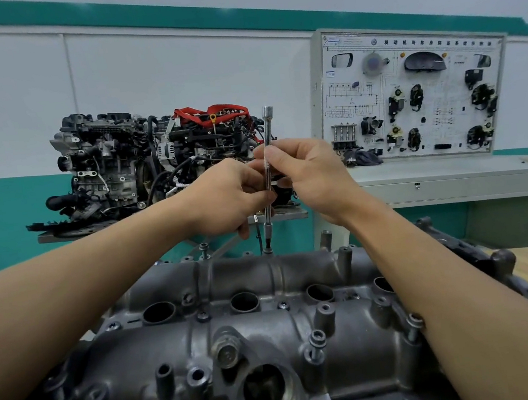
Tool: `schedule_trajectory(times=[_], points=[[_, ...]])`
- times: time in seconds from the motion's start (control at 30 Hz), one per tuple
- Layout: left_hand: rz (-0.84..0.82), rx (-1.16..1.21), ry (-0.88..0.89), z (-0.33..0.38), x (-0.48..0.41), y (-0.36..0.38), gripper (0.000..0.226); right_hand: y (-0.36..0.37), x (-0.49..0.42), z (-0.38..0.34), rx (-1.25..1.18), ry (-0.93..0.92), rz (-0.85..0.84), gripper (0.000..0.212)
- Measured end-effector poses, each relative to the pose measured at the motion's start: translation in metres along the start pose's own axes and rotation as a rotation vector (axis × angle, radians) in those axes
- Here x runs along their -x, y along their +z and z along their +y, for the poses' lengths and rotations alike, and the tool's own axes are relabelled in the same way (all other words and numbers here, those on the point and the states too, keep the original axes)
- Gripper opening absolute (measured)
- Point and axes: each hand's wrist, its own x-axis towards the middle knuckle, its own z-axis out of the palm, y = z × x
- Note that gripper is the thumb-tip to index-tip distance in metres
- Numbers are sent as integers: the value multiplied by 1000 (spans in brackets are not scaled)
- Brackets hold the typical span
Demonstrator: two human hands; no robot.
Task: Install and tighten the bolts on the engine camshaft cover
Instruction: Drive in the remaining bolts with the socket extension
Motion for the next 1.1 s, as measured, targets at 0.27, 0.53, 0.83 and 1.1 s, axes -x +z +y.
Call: schedule_trajectory(times=[0.27, 0.53, 0.83, 1.1], points=[[-81, -78, -47, -2, -1, 3, 28, 4, 1, -1, 196, -105, 134, 25], [-47, -70, -31, -1, 1, 6, 25, 7, 2, -5, 254, -118, 173, 27], [94, -41, -36, 15, 4, -47, 22, 17, -35, -43, 5, -103, 72, 24], [167, -36, -137, -19, 48, -55, 27, 64, -44, -30, 73, -138, -193, 27]])
